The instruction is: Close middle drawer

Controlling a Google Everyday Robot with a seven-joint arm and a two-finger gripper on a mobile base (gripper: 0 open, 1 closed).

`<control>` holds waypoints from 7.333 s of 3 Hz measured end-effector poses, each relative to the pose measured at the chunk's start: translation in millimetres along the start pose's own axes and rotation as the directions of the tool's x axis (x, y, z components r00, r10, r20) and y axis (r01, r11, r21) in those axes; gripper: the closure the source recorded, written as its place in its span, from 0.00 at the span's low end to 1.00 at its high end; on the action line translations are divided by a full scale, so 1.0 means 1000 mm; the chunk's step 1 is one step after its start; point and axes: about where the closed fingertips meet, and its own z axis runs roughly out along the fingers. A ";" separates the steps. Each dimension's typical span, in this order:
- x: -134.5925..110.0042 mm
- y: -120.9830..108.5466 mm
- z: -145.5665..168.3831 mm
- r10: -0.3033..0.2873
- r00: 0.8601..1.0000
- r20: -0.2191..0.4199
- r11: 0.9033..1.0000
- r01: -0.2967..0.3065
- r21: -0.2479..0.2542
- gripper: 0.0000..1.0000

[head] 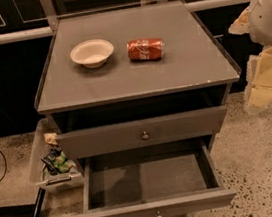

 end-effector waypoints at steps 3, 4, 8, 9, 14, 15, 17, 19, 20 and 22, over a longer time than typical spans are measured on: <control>0.014 0.018 0.031 0.023 0.999 0.040 0.999 -0.022 -0.027 0.00; 0.028 0.036 0.062 0.021 0.997 0.070 0.999 -0.018 -0.048 0.16; 0.047 0.085 0.124 0.004 0.988 0.154 0.995 0.012 -0.103 1.00; 0.053 0.108 0.177 0.045 0.980 0.195 0.988 -0.015 -0.154 1.00; 0.094 0.166 0.387 0.086 0.963 0.255 0.965 -0.017 -0.260 1.00; 0.095 0.169 0.431 0.082 0.944 0.319 0.978 -0.014 -0.210 1.00; 0.097 0.183 0.503 0.059 0.904 0.423 0.983 0.022 -0.182 1.00; 0.095 0.192 0.531 0.057 0.891 0.451 0.979 0.038 -0.198 0.82; 0.095 0.192 0.531 0.057 0.891 0.451 0.979 0.038 -0.198 0.59; 0.095 0.193 0.536 0.071 0.891 0.448 0.977 0.030 -0.213 0.12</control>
Offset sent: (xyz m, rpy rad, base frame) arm -0.0059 -0.0040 -0.0351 0.0551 0.0598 -0.0115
